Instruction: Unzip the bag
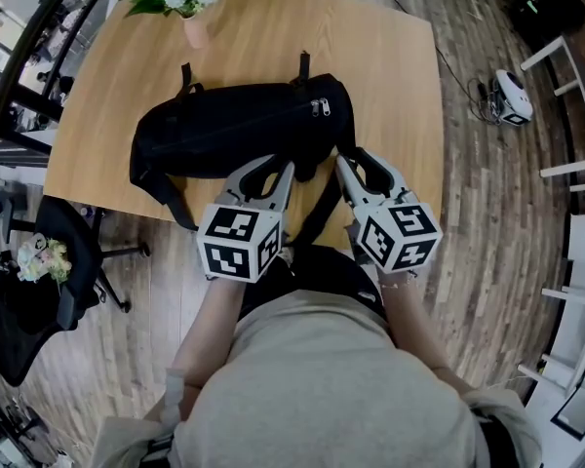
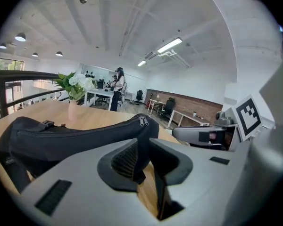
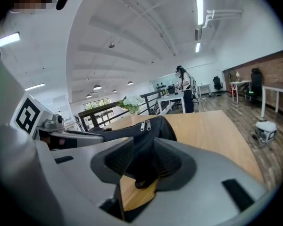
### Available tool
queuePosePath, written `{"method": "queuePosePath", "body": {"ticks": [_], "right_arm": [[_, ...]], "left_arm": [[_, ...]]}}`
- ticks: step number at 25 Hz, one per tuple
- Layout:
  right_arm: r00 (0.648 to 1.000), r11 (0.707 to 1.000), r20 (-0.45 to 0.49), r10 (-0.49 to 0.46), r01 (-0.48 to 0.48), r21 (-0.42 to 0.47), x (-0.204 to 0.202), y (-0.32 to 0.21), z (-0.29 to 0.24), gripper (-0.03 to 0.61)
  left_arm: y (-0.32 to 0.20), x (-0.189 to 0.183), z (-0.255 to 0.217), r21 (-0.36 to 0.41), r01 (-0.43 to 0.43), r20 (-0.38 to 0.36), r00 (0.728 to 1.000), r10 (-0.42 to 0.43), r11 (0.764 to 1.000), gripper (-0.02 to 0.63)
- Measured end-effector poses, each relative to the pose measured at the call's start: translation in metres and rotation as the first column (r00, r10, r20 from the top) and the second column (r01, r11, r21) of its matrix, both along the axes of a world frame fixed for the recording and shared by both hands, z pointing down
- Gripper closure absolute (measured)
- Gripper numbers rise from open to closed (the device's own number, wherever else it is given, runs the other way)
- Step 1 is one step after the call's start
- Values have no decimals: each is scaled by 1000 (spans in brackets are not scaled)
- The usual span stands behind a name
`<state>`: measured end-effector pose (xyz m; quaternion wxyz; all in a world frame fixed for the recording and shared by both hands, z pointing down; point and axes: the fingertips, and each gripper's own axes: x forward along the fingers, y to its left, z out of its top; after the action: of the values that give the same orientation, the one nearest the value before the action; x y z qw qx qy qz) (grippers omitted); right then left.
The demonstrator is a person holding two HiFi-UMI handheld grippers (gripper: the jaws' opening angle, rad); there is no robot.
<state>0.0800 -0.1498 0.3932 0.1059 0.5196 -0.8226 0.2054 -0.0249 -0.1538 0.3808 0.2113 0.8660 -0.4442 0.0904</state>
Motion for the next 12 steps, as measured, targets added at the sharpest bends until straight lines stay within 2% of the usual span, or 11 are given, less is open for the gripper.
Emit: {"method": "queuePosePath", "body": {"ticks": [6,12], "right_arm": [[998,1000,55,-18,18,-7,7,-28,-3,442],[994,999,105,-35,38,-21,9,-55,-1,434]], "left_arm": [[-27,10,-5,26,21,61,998,-23,999,526],[-49,25,-12,88,-18,141,990,5,996,526]]}}
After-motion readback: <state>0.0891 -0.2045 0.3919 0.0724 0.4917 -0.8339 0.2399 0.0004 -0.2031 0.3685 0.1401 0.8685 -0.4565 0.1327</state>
